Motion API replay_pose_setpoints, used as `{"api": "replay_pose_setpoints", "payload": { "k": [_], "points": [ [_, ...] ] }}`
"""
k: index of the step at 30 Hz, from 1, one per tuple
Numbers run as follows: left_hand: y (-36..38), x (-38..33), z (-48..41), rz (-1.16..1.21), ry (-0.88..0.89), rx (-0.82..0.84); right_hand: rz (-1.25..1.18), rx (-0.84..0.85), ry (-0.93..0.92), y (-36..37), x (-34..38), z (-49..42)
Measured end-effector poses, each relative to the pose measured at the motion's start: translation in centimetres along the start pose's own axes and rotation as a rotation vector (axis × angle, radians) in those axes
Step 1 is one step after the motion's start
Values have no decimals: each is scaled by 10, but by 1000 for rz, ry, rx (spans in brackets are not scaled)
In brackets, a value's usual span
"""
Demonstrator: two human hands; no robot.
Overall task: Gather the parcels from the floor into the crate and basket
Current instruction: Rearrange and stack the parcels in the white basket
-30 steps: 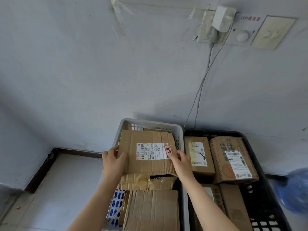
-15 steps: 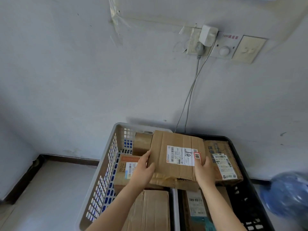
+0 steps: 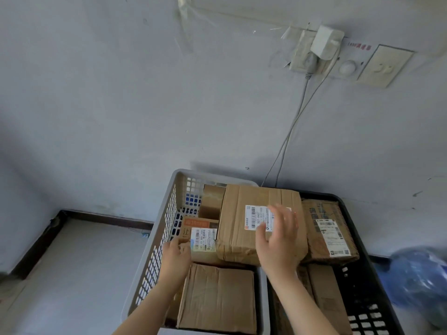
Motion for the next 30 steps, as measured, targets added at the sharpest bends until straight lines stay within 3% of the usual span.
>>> {"api": "replay_pose_setpoints", "payload": {
  "k": [2, 4, 7, 9, 12, 17, 24, 30],
  "points": [
    [-7, 11, -3, -33, -32, 3, -52, 125, -172, 27, 36, 16],
    [-11, 18, -10, -62, -42, 38, -57, 421, -260, 62, 66, 37],
    [-20, 15, -31, -117, -13, 62, -78, 872, -56, 114, 80, 69],
    [-23, 8, -53, -147, -25, 96, -73, 968, 118, 143, 79, 79],
    [-21, -3, -88, -168, -28, 214, -134, 883, 422, 179, 72, 74],
    [-6, -25, -133, -205, 33, 412, -138, 548, 786, 207, 39, 44],
    [25, -18, -166, -377, 12, 708, 24, 441, 879, 225, 8, 22],
    [32, -5, -178, -513, 80, 627, 430, 629, 586, 238, -6, 2]
  ]
}}
Point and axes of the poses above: each hand's wrist, its own z-axis away from the middle knuckle, its own y-axis out of the palm, x = y × z, the point moved 4 cm from there along -z, towards the middle knuckle
